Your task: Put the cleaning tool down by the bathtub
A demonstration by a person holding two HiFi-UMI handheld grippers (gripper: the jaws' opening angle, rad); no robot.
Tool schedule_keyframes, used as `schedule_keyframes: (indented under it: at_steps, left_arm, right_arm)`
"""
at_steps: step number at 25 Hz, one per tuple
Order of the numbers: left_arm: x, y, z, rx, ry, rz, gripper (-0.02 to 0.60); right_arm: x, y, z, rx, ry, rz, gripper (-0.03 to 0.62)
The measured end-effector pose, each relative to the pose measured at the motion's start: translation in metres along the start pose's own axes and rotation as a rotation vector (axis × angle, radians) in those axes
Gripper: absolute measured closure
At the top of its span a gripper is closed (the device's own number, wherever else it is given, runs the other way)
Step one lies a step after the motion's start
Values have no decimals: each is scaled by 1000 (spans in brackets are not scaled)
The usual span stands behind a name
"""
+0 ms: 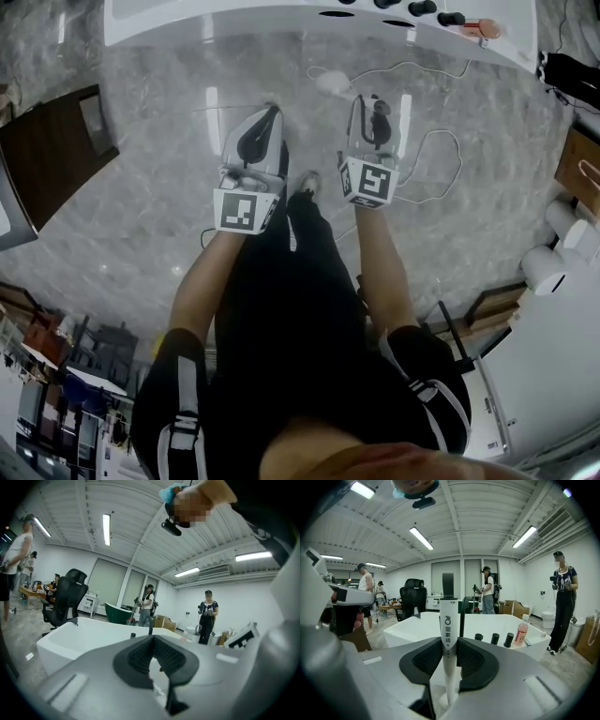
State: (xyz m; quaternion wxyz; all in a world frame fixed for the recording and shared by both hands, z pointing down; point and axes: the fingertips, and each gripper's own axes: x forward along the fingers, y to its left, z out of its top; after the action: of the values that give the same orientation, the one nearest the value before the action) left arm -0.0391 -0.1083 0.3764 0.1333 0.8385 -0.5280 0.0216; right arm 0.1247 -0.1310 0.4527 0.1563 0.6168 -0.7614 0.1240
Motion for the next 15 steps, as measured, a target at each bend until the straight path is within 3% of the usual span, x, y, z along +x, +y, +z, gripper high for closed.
schedule_keyframes:
  at_steps: [15]
  left_arm:
    - [60, 51, -109, -25, 35, 12, 572]
  right_arm:
    - [115, -14, -166, -1, 135, -57, 496]
